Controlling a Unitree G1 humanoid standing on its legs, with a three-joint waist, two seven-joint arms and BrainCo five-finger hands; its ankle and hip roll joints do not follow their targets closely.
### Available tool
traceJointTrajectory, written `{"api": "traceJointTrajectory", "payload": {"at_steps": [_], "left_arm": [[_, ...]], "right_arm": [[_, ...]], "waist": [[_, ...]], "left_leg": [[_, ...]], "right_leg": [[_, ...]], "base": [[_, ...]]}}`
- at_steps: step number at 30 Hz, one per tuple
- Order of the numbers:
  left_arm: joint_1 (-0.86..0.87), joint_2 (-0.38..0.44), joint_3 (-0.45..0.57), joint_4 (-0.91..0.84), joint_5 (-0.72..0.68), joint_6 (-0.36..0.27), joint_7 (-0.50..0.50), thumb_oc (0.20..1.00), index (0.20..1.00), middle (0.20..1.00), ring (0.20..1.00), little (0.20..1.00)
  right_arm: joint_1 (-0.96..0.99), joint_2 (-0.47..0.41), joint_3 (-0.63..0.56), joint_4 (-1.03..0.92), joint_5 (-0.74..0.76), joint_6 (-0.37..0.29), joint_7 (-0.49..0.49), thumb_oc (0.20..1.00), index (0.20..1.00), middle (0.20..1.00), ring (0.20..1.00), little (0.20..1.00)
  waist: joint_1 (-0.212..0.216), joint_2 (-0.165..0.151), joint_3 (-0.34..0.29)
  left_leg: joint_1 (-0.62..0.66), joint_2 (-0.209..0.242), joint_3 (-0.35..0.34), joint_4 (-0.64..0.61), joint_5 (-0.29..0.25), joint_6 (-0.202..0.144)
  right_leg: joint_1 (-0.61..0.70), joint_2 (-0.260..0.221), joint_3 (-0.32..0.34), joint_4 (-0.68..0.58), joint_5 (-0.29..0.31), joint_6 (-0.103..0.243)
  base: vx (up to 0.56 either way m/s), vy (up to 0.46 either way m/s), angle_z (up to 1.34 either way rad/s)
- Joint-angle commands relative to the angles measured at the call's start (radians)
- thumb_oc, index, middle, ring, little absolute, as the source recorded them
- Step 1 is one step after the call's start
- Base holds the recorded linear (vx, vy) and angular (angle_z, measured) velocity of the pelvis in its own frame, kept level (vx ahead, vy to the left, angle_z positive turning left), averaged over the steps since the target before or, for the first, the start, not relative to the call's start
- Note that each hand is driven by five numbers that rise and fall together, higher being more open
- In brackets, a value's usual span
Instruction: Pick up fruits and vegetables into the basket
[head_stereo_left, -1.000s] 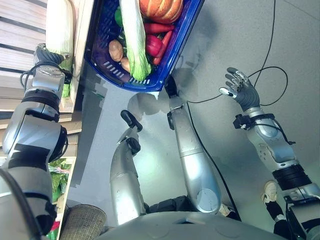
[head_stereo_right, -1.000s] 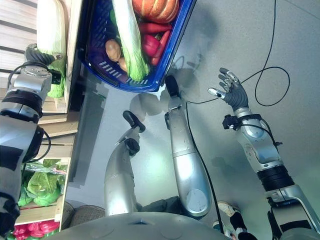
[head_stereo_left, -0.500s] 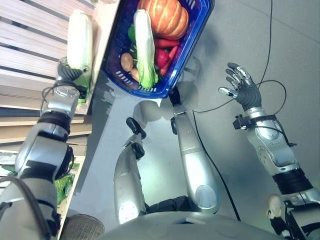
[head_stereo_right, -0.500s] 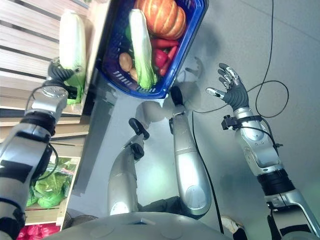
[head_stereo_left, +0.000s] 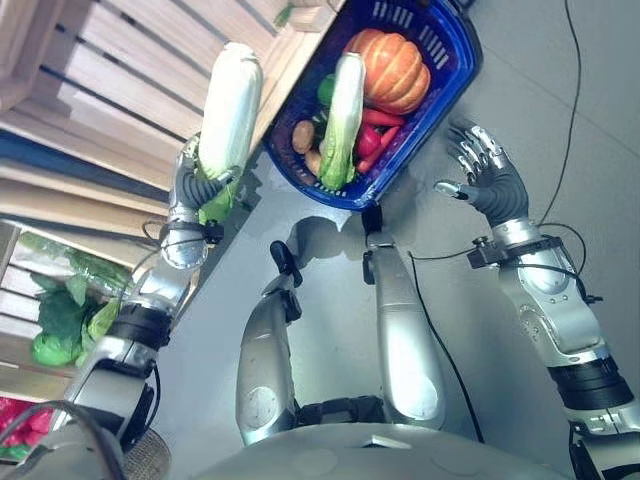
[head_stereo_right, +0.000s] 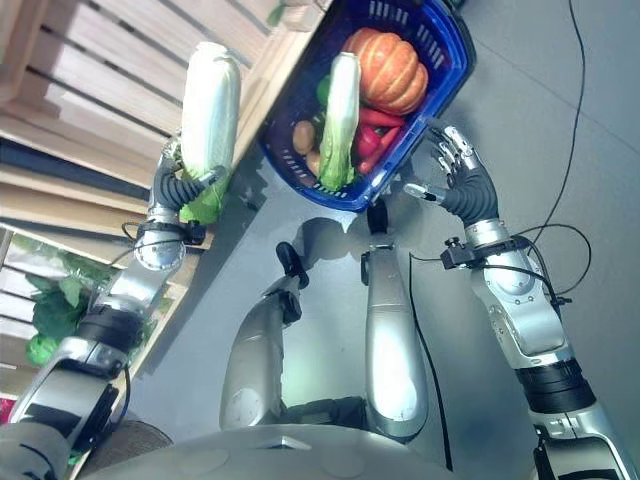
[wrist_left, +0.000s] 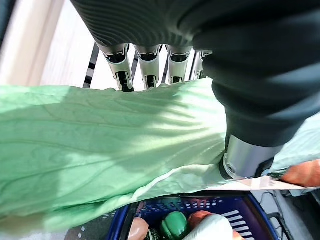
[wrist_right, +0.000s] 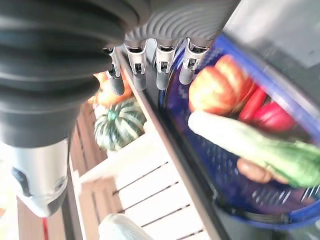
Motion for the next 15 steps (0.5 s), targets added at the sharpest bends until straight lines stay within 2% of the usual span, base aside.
{"api": "traceJointTrajectory", "payload": {"at_steps": [1,8,15], "left_arm": [[0.078,0.036,0.042,-0.100,0.076,-0.007,0.011,0.200,0.200,0.200,0.200,0.200],[0.071,0.067,0.011,-0.269,0.214,0.014,-0.010,0.200,0.200,0.200,0.200,0.200],[0.011,0.073,-0.049,-0.363,0.320,-0.004,-0.016,0.200,0.200,0.200,0.200,0.200]], "right_arm": [[0.004,0.046,-0.012,-0.125,0.033,-0.009,-0.015,1.000,1.000,1.000,1.000,1.000],[-0.089,0.101,0.080,-0.153,0.045,0.063,-0.083,1.000,1.000,1.000,1.000,1.000],[-0.203,0.145,0.185,-0.116,0.135,0.152,-0.162,1.000,1.000,1.000,1.000,1.000]], "waist": [[0.004,-0.016,-0.019],[0.047,-0.027,-0.019],[0.087,-0.037,-0.019]], "left_leg": [[-0.058,-0.049,0.026,0.064,-0.050,0.085],[-0.028,-0.058,0.001,0.065,-0.055,0.096],[-0.005,-0.058,-0.016,0.073,-0.060,0.101]], "right_leg": [[0.070,-0.013,-0.030,-0.034,-0.058,0.070],[0.125,-0.015,-0.046,-0.045,-0.057,0.074],[0.170,-0.023,-0.064,-0.054,-0.055,0.081]], "base": [[-0.09,-0.105,0.14],[0.00,-0.092,0.13],[0.01,-0.095,0.10]]}}
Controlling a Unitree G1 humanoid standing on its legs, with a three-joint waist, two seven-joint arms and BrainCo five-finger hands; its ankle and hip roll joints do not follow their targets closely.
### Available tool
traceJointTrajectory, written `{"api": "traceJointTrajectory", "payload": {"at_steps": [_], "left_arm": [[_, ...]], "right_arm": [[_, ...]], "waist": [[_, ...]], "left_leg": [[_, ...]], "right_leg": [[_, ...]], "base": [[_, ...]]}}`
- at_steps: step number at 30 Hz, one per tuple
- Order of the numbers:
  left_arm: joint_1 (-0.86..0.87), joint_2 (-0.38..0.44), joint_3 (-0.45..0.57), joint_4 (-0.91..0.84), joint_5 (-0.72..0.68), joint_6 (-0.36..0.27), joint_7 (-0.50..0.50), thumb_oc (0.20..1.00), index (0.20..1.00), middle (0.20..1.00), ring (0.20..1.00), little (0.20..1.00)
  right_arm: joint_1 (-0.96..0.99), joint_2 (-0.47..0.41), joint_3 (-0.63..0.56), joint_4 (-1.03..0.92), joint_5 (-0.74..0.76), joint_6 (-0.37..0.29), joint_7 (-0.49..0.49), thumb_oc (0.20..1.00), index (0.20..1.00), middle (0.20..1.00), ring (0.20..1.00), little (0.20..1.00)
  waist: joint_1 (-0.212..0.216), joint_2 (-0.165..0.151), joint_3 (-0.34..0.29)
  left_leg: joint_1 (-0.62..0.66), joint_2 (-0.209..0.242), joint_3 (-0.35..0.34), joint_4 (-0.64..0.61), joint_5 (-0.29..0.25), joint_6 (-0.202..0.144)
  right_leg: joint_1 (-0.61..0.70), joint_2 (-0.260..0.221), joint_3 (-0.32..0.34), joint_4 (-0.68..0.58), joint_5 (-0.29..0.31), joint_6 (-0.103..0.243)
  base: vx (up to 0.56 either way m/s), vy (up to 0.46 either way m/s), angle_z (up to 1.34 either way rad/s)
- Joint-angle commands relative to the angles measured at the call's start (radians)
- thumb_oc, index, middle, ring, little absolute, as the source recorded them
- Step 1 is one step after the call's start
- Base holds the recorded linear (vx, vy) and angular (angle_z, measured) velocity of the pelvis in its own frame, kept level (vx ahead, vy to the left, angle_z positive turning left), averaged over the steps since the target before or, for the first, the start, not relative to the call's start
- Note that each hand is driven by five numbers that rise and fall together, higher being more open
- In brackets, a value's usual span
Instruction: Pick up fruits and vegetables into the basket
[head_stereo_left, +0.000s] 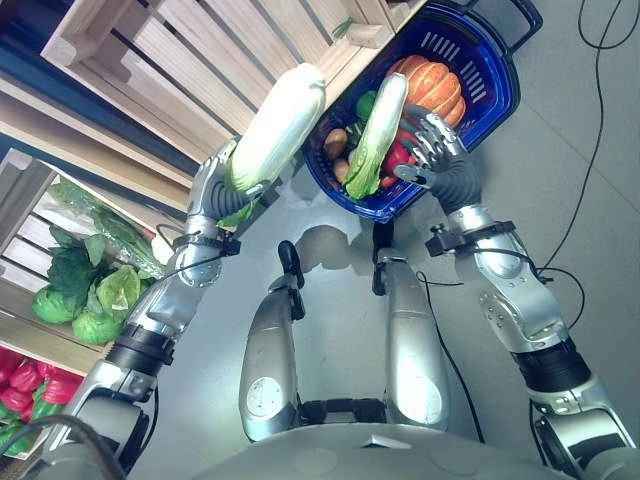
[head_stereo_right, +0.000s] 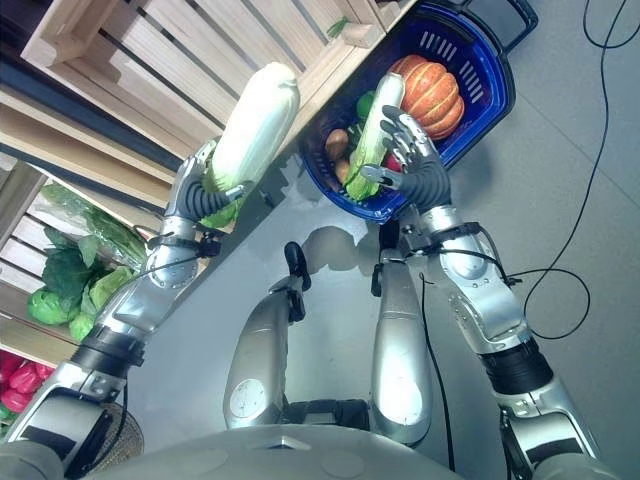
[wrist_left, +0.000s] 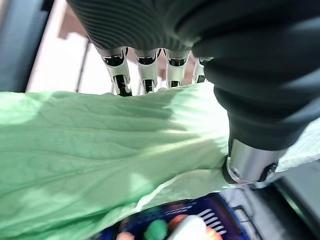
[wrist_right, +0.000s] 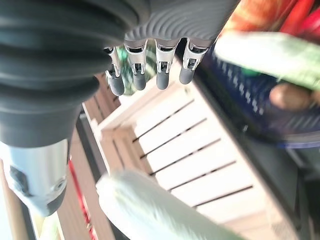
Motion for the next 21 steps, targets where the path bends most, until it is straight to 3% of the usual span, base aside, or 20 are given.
{"api": "traceJointTrajectory", "payload": {"at_steps": [1,8,13,21], "left_arm": [[-0.028,0.070,-0.018,-0.129,0.101,-0.061,0.016,0.200,0.200,0.200,0.200,0.200],[-0.076,0.071,-0.070,-0.157,0.206,-0.053,0.044,0.200,0.200,0.200,0.200,0.200],[-0.116,0.073,-0.112,-0.167,0.290,-0.013,0.064,0.200,0.200,0.200,0.200,0.200],[-0.190,0.093,-0.176,-0.144,0.376,0.060,0.069,0.200,0.200,0.200,0.200,0.200]], "right_arm": [[-0.037,0.054,0.030,-0.061,0.082,0.004,-0.049,1.000,1.000,1.000,1.000,1.000],[-0.075,0.083,0.077,-0.012,0.168,0.027,-0.091,1.000,1.000,1.000,1.000,1.000],[-0.092,0.095,0.103,0.031,0.224,0.049,-0.104,1.000,1.000,1.000,1.000,1.000],[-0.116,0.106,0.130,0.118,0.248,0.023,-0.131,1.000,1.000,1.000,1.000,1.000]], "waist": [[0.003,-0.038,-0.022],[0.019,-0.051,-0.022],[0.026,-0.063,-0.022],[0.032,-0.079,-0.022]], "left_leg": [[-0.029,-0.057,0.041,0.066,-0.071,0.097],[-0.007,-0.053,0.033,0.066,-0.076,0.099],[0.009,-0.050,0.030,0.064,-0.078,0.099],[0.041,-0.047,0.027,0.050,-0.070,0.097]], "right_leg": [[0.091,-0.009,-0.002,-0.036,-0.052,0.081],[0.117,-0.012,-0.004,-0.043,-0.047,0.089],[0.137,-0.015,-0.004,-0.048,-0.045,0.093],[0.182,-0.023,-0.008,-0.080,-0.027,0.098]], "base": [[0.03,-0.074,0.14],[0.02,-0.050,0.09],[0.01,-0.016,0.06],[0.00,-0.008,0.01]]}}
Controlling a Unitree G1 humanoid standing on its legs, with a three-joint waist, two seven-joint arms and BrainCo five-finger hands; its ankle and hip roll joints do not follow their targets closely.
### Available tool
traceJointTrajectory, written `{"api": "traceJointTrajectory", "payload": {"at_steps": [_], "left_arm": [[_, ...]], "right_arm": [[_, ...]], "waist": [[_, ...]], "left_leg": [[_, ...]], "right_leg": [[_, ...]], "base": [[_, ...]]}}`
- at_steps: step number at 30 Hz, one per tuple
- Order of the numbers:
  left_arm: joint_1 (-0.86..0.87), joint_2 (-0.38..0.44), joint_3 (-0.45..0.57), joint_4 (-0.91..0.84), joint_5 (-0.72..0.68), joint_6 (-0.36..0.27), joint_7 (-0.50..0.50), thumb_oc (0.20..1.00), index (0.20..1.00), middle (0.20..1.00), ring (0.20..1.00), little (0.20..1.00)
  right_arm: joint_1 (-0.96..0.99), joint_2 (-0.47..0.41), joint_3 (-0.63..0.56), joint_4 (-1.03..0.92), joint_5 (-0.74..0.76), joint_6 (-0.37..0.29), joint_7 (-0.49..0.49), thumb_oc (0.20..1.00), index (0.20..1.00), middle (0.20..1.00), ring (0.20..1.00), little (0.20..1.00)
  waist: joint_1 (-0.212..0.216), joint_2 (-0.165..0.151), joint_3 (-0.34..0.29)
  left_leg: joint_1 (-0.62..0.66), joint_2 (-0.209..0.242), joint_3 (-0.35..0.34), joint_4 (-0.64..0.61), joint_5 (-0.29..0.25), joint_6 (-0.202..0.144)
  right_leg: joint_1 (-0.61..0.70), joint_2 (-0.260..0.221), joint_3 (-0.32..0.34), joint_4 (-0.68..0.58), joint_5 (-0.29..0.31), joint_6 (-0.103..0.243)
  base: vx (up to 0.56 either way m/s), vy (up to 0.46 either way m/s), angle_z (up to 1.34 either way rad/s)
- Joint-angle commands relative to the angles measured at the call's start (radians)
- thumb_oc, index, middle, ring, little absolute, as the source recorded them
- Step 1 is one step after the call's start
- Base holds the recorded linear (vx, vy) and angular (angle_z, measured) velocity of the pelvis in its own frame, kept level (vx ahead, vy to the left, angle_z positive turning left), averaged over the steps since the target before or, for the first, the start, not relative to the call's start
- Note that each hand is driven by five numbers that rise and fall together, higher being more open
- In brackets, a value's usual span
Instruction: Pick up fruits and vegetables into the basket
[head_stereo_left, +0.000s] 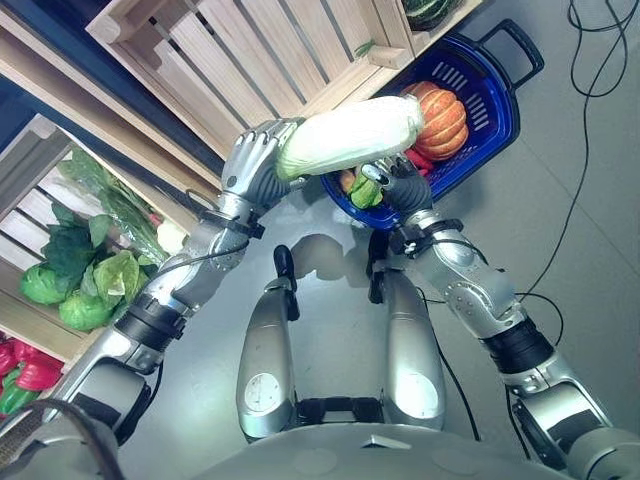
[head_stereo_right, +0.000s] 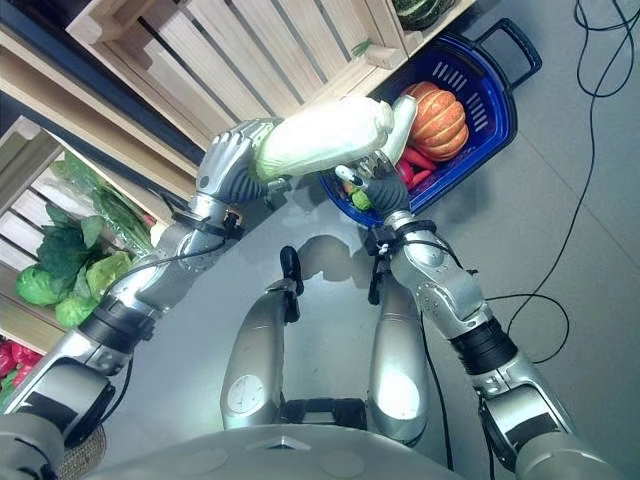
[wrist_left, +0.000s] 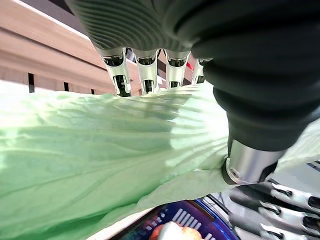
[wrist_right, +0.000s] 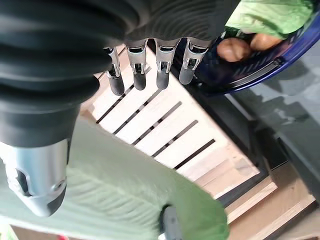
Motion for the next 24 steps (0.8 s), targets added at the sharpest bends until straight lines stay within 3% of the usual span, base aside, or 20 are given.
{"api": "traceJointTrajectory", "payload": {"at_steps": [1,4,9,17,24], "left_arm": [[-0.034,0.054,-0.018,-0.117,0.063,0.012,0.056,0.200,0.200,0.200,0.200,0.200],[-0.055,0.053,-0.044,-0.100,0.100,0.068,0.060,0.200,0.200,0.200,0.200,0.200],[-0.078,0.042,-0.071,-0.083,0.129,0.103,0.061,0.200,0.200,0.200,0.200,0.200],[-0.098,-0.007,-0.124,-0.059,0.094,0.154,-0.045,0.200,0.200,0.200,0.200,0.200],[-0.107,-0.033,-0.167,-0.045,0.074,0.187,-0.071,0.200,0.200,0.200,0.200,0.200]], "right_arm": [[-0.037,0.037,-0.001,-0.054,0.026,-0.052,-0.010,1.000,1.000,1.000,1.000,1.000],[-0.048,0.047,0.000,-0.026,0.050,-0.060,-0.030,1.000,1.000,1.000,1.000,1.000],[-0.066,0.068,-0.007,0.028,0.116,-0.099,-0.063,1.000,1.000,1.000,1.000,1.000],[-0.088,0.100,-0.015,0.022,0.177,-0.171,-0.023,1.000,1.000,1.000,1.000,1.000],[-0.124,0.117,-0.004,-0.010,0.237,-0.169,-0.016,1.000,1.000,1.000,1.000,1.000]], "waist": [[0.007,-0.044,-0.039],[0.008,-0.049,-0.039],[0.010,-0.053,-0.039],[0.007,-0.055,-0.039],[0.004,-0.055,-0.039]], "left_leg": [[-0.003,-0.049,0.063,0.018,-0.064,0.090],[0.009,-0.047,0.061,0.016,-0.066,0.088],[0.027,-0.042,0.062,0.014,-0.067,0.086],[0.039,-0.038,0.061,0.010,-0.068,0.084],[0.055,-0.036,0.064,0.005,-0.069,0.081]], "right_leg": [[0.080,-0.016,0.029,-0.056,-0.032,0.094],[0.096,-0.017,0.029,-0.062,-0.032,0.095],[0.122,-0.021,0.026,-0.078,-0.028,0.095],[0.135,-0.023,0.024,-0.085,-0.025,0.097],[0.153,-0.025,0.025,-0.100,-0.023,0.095]], "base": [[0.00,0.000,0.00],[0.00,0.000,0.00],[0.00,0.000,0.00],[0.00,0.000,0.00],[0.00,0.006,-0.01]]}}
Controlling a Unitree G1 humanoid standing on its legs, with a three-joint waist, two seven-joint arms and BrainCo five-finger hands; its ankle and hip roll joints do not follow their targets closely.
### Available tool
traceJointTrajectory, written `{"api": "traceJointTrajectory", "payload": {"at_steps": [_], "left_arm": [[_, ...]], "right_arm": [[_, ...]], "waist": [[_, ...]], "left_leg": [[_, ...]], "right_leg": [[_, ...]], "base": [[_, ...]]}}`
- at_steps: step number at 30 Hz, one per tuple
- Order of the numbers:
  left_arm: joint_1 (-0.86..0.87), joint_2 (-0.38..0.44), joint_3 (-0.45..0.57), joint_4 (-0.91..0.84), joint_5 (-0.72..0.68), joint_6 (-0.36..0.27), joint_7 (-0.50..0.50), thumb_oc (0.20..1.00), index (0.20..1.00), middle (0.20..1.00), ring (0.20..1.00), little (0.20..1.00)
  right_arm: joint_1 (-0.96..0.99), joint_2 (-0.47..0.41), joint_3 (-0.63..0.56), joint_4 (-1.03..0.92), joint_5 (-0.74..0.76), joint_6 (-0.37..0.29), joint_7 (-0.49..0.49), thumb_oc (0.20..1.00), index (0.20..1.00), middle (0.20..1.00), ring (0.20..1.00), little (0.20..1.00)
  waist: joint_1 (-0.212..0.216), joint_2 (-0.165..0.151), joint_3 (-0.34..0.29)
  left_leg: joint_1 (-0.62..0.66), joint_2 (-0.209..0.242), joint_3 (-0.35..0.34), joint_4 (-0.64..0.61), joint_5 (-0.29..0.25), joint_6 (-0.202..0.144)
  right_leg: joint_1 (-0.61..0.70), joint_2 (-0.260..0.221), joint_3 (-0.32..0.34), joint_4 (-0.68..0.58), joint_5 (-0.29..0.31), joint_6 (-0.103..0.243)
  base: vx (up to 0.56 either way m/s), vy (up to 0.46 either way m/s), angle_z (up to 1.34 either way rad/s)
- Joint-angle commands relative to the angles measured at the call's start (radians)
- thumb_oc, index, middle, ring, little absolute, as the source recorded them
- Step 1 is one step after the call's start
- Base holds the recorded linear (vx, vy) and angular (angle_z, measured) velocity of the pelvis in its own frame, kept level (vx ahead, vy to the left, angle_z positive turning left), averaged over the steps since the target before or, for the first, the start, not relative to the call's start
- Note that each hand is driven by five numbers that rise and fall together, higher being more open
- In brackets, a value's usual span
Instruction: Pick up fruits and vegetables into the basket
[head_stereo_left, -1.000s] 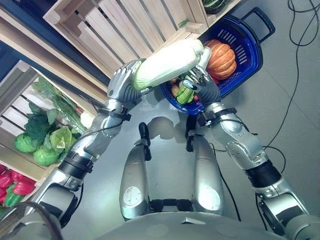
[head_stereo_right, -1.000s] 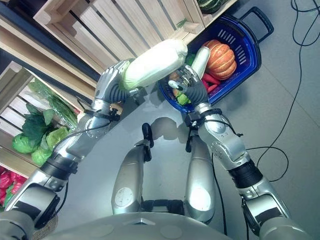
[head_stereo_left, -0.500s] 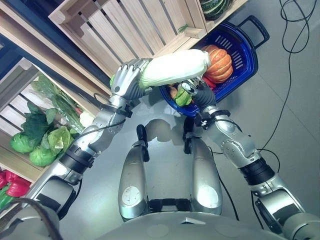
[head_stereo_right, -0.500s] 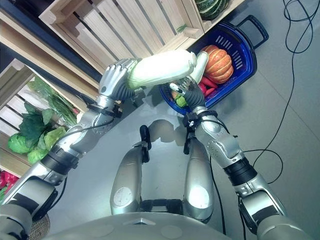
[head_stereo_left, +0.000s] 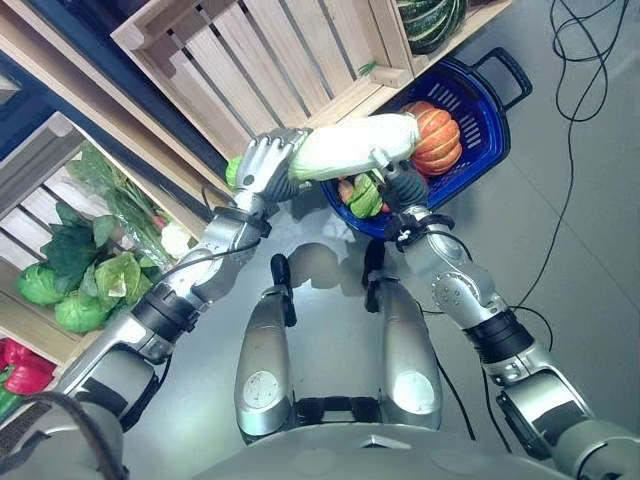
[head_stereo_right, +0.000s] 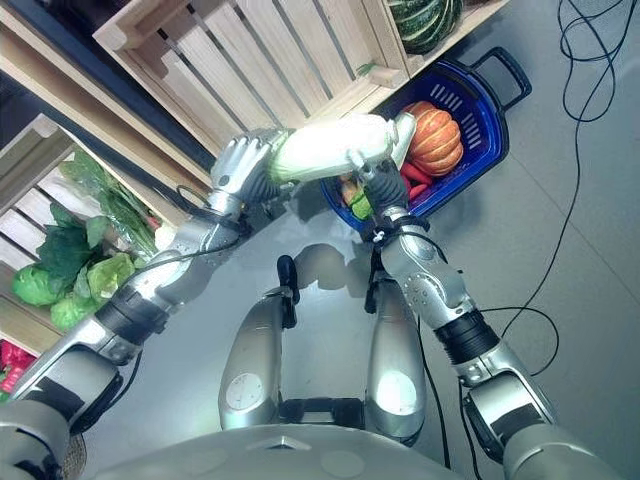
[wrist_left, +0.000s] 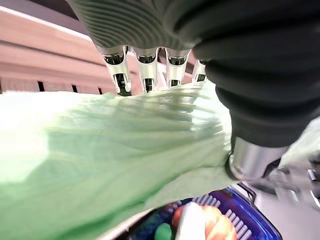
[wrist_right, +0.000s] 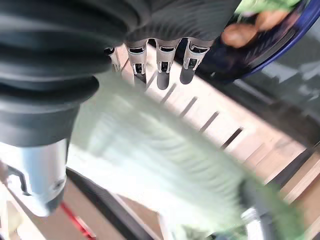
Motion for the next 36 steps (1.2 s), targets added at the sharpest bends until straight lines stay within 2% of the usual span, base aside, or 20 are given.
{"api": "traceJointTrajectory", "payload": {"at_steps": [1,7,10,18,19,25,27,28,33,34,35,36], "left_arm": [[-0.033,-0.006,-0.023,-0.082,-0.010,-0.011,-0.014,0.200,0.200,0.200,0.200,0.200],[-0.040,-0.020,-0.035,-0.067,-0.110,-0.035,-0.070,0.200,0.200,0.200,0.200,0.200],[-0.044,-0.034,-0.044,-0.058,-0.160,-0.049,-0.095,0.200,0.200,0.200,0.200,0.200],[-0.053,-0.025,-0.050,-0.060,-0.119,-0.076,-0.068,0.200,0.200,0.200,0.200,0.200],[-0.056,-0.024,-0.050,-0.061,-0.097,-0.081,-0.060,0.200,0.200,0.200,0.200,0.200],[-0.076,-0.017,-0.051,-0.058,0.003,-0.079,-0.025,0.200,0.200,0.200,0.200,0.200],[-0.084,-0.007,-0.047,-0.059,0.043,-0.068,-0.006,0.263,0.263,0.263,0.263,0.263],[-0.090,0.002,-0.043,-0.060,0.074,-0.053,0.003,0.200,0.200,0.200,0.200,0.200],[-0.085,0.029,-0.026,-0.054,0.077,-0.011,-0.004,0.200,0.200,0.200,0.200,0.200],[-0.082,0.031,-0.024,-0.053,0.072,-0.007,-0.003,0.253,0.253,0.253,0.253,0.253],[-0.066,0.036,-0.013,-0.047,0.057,0.005,0.002,0.699,0.699,0.699,0.699,0.699],[-0.057,0.041,-0.005,-0.044,0.042,0.007,0.001,0.900,0.900,0.900,0.900,0.900]], "right_arm": [[-0.062,0.040,-0.003,-0.122,0.043,-0.045,0.054,1.000,1.000,1.000,1.000,1.000],[-0.090,0.056,0.025,-0.173,0.038,-0.028,0.116,1.000,1.000,1.000,1.000,1.000],[-0.124,0.070,0.059,-0.205,0.014,0.003,0.127,1.000,1.000,1.000,1.000,1.000],[-0.171,0.079,0.101,-0.203,0.013,0.070,0.089,1.000,1.000,1.000,1.000,1.000],[-0.176,0.079,0.106,-0.196,-0.005,0.076,0.100,0.206,0.206,0.206,0.206,0.206],[-0.193,0.067,0.113,-0.173,-0.120,0.078,0.065,0.200,0.200,0.200,0.200,0.200],[-0.197,0.058,0.105,-0.171,-0.160,0.089,0.038,0.200,0.200,0.200,0.200,0.200],[-0.199,0.051,0.099,-0.166,-0.180,0.091,0.022,0.200,0.200,0.200,0.200,0.200],[-0.192,0.026,0.066,-0.154,-0.220,0.083,0.002,0.200,0.200,0.200,0.200,0.200],[-0.190,0.024,0.063,-0.154,-0.222,0.083,0.002,0.200,0.200,0.200,0.200,0.200],[-0.176,0.013,0.049,-0.162,-0.229,0.071,0.013,0.200,0.200,0.200,0.200,0.200],[-0.169,0.006,0.039,-0.166,-0.243,0.062,0.021,0.200,0.200,0.200,0.200,0.200]], "waist": [[-0.008,-0.030,-0.042],[-0.005,-0.024,-0.042],[0.000,-0.019,-0.042],[0.013,-0.017,-0.044],[0.014,-0.017,-0.043],[0.016,-0.019,-0.045],[0.014,-0.019,-0.043],[0.013,-0.020,-0.042],[0.006,-0.016,-0.042],[0.005,-0.015,-0.042],[0.003,-0.013,-0.042],[0.001,-0.011,-0.042]], "left_leg": [[-0.008,-0.035,0.062,0.008,-0.060,0.070],[0.005,-0.037,0.058,0.001,-0.058,0.068],[0.011,-0.039,0.053,-0.002,-0.055,0.066],[0.020,-0.041,0.046,-0.008,-0.053,0.068],[0.021,-0.041,0.046,-0.010,-0.052,0.068],[0.024,-0.040,0.043,-0.017,-0.050,0.067],[0.024,-0.040,0.042,-0.021,-0.049,0.066],[0.023,-0.039,0.042,-0.022,-0.049,0.066],[0.023,-0.036,0.043,-0.028,-0.047,0.063],[0.023,-0.036,0.044,-0.029,-0.047,0.063],[0.023,-0.035,0.044,-0.031,-0.046,0.062],[0.023,-0.035,0.044,-0.032,-0.046,0.061]], "right_leg": [[0.067,-0.029,0.024,-0.051,-0.040,0.082],[0.080,-0.030,0.021,-0.055,-0.043,0.081],[0.087,-0.032,0.020,-0.059,-0.041,0.080],[0.097,-0.034,0.017,-0.063,-0.041,0.078],[0.098,-0.034,0.016,-0.064,-0.041,0.078],[0.098,-0.035,0.013,-0.065,-0.041,0.077],[0.097,-0.033,0.012,-0.066,-0.041,0.077],[0.095,-0.032,0.012,-0.064,-0.042,0.077],[0.089,-0.028,0.012,-0.061,-0.045,0.075],[0.089,-0.028,0.012,-0.061,-0.045,0.075],[0.090,-0.026,0.012,-0.063,-0.047,0.074],[0.090,-0.025,0.012,-0.063,-0.048,0.074]], "base": [[0.00,0.000,0.00],[0.00,0.000,0.00],[0.00,0.000,0.00],[0.00,0.000,0.00],[0.00,0.000,0.00],[0.00,0.000,0.00],[0.00,0.000,0.00],[0.00,0.000,0.00],[0.00,0.000,0.00],[0.00,0.000,0.00],[0.00,0.000,0.00],[0.00,0.000,0.00]]}}
